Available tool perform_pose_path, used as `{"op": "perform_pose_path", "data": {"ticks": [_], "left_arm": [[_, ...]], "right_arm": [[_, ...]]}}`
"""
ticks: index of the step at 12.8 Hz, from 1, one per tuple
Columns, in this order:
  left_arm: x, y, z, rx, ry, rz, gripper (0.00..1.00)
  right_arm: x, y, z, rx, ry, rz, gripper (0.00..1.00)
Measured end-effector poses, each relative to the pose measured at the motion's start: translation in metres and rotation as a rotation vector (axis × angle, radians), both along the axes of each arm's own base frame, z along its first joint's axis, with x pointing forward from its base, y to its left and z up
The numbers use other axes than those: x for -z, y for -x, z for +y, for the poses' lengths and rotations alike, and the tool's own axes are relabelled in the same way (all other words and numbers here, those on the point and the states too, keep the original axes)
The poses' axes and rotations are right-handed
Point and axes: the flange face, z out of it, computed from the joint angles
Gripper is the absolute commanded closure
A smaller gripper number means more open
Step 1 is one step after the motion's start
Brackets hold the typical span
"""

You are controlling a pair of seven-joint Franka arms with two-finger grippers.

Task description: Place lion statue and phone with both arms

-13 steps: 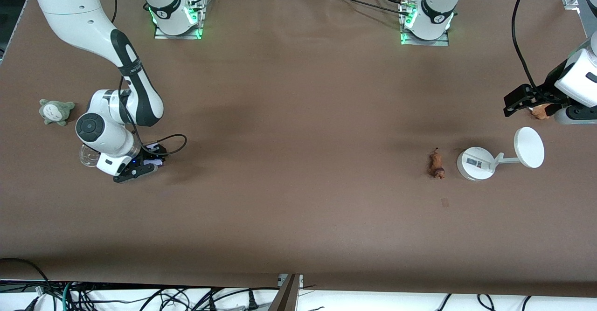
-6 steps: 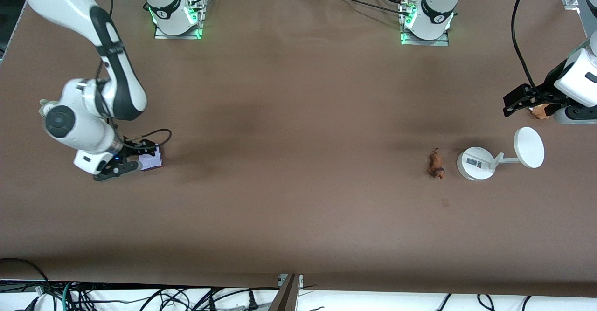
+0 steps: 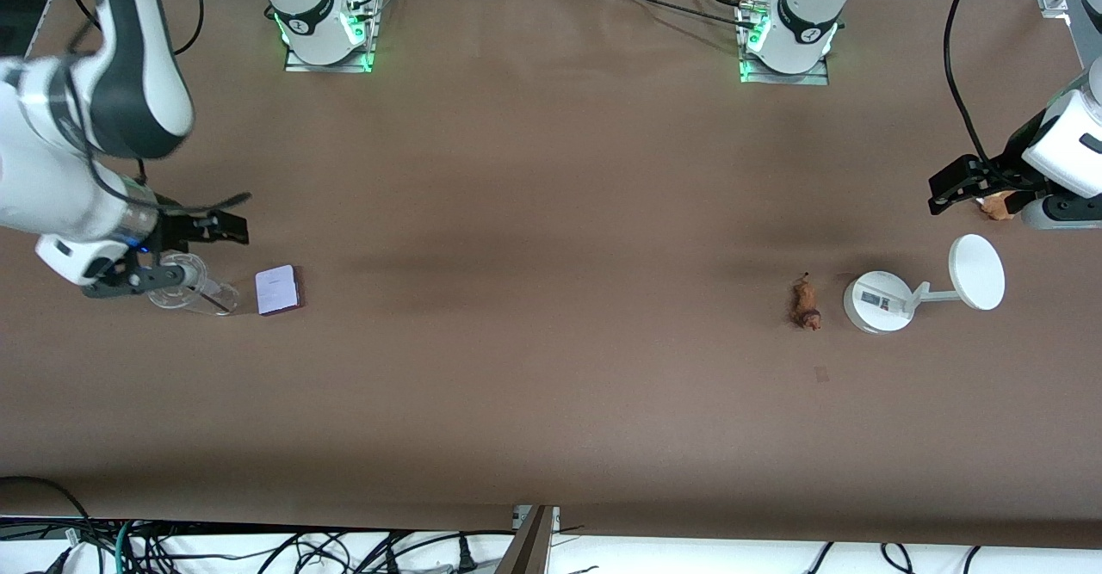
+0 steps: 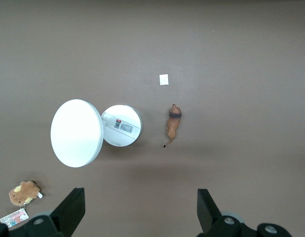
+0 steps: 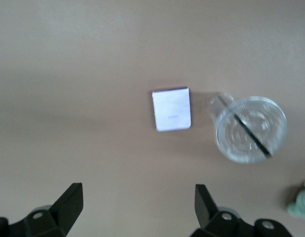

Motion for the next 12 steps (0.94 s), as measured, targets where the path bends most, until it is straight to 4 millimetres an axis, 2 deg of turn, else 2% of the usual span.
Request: {"op": "perform_pose_path", "data": {"ticks": [4, 6, 8, 12], "left_arm": [[0.0, 0.0, 0.0, 0.0, 0.0, 0.0, 0.0], [0.0, 0.0, 0.0, 0.0, 0.0, 0.0, 0.0], [0.0, 0.0, -0.005, 0.009, 0.0, 0.0, 0.0], [0.0, 0.0, -0.013, 0.024, 0.001, 0.0, 0.0]], "right_arm": [[-0.107, 0.022, 0.01, 0.085, 0.016, 0.059, 0.0], [-0.137, 0.034, 0.01, 0.107, 0.025, 0.09, 0.0], [-0.149, 0.04, 0.008, 0.109, 0.028, 0.109, 0.0], [-0.143, 0.037, 0.006, 0.114, 0.031, 0.121, 0.0]]}}
